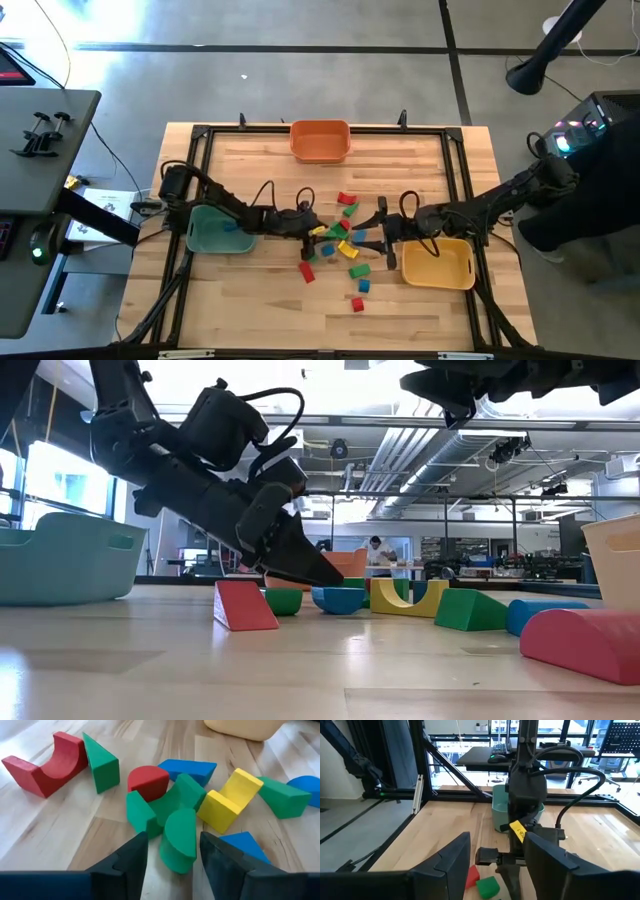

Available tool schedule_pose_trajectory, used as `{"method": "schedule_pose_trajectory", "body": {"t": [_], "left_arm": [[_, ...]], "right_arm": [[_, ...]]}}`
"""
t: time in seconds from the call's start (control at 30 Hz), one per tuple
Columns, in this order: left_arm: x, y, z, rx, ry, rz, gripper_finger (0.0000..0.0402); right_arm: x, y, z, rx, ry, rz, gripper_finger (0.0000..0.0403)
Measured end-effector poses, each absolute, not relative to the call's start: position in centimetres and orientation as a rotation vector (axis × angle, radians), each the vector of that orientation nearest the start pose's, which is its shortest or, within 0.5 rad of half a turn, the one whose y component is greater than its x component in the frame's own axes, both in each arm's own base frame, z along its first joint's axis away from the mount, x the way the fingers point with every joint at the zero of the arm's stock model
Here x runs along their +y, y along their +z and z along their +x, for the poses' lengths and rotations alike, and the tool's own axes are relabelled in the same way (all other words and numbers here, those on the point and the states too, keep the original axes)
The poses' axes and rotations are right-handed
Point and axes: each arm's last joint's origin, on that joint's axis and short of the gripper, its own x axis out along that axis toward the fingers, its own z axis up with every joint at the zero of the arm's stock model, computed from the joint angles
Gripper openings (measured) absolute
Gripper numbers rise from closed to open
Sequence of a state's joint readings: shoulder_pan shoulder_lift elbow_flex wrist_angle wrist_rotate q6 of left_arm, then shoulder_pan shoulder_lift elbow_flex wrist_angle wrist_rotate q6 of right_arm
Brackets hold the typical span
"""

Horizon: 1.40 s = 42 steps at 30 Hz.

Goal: Sort blocks by size
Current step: Put the green half cylindrical block into the orange bin

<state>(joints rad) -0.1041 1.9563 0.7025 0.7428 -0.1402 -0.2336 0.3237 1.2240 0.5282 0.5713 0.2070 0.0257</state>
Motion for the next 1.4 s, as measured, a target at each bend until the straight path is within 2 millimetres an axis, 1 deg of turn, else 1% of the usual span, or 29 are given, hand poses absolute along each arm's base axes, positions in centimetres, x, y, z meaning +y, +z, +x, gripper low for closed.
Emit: {"method": "schedule_pose_trajectory", "body": {"t": [0.13,0.3,0.47,0.57,0.67,0.7,0.73,0.87,0.93,1.0,1.07,1.1,1.17,1.23,1.33,1.37,1.4], "left_arm": [[-3.2,8.4,34.0,0.487,0.092,-0.169,0.0145],[-3.3,7.4,34.7,0.514,0.090,-0.166,0.0143],[-3.3,7.3,34.9,0.516,0.086,-0.167,0.0134],[-3.4,7.3,34.8,0.523,0.070,-0.171,0.0107],[-3.5,7.7,34.8,0.523,0.051,-0.175,0.0062],[-3.6,8.0,34.8,0.516,0.044,-0.176,0.0048],[-3.7,8.5,34.8,0.505,0.040,-0.173,0.0044],[-3.7,11.8,34.4,0.466,0.029,-0.133,0.0044],[-3.5,13.8,33.7,0.479,0.074,-0.098,0.0044],[-3.0,15.9,32.8,0.483,0.165,-0.042,0.0044],[-1.7,18.5,31.9,0.469,0.288,0.012,0.0044],[-0.8,19.9,31.7,0.459,0.354,0.019,0.0044],[1.8,22.5,31.5,0.460,0.444,0.004,0.0044],[4.9,24.4,31.7,0.495,0.472,-0.005,0.0044],[9.9,26.0,32.3,0.562,0.532,0.001,0.0044],[11.7,26.2,32.6,0.585,0.547,-0.013,0.0044],[13.4,26.0,32.9,0.623,0.556,-0.032,0.0044]], "right_arm": [[7.5,22.9,24.1,0.125,0.115,-0.007,0.0177],[7.4,22.8,24.1,0.135,0.114,0.009,0.0177],[7.5,22.7,24.0,0.144,0.116,0.013,0.0177],[7.5,22.7,24.0,0.146,0.115,0.013,0.0177],[7.5,22.7,24.0,0.145,0.115,0.015,0.0177],[7.5,22.7,24.0,0.145,0.115,0.015,0.0177],[7.5,22.7,24.0,0.145,0.115,0.016,0.0177],[7.6,22.6,24.0,0.148,0.116,0.032,0.0177],[7.6,22.6,24.0,0.154,0.119,0.039,0.0177],[7.6,22.6,24.0,0.157,0.121,0.040,0.0177],[7.6,22.6,24.0,0.157,0.122,0.033,0.0177],[7.6,22.6,24.0,0.155,0.122,0.028,0.0177],[7.6,22.6,24.0,0.148,0.124,0.011,0.0177],[7.6,22.7,24.0,0.137,0.124,0.009,0.0177],[7.6,22.9,24.1,0.122,0.125,0.013,0.0177],[7.6,22.9,24.1,0.119,0.125,0.013,0.0177],[7.6,23.0,24.1,0.115,0.125,0.014,0.0177]]}}
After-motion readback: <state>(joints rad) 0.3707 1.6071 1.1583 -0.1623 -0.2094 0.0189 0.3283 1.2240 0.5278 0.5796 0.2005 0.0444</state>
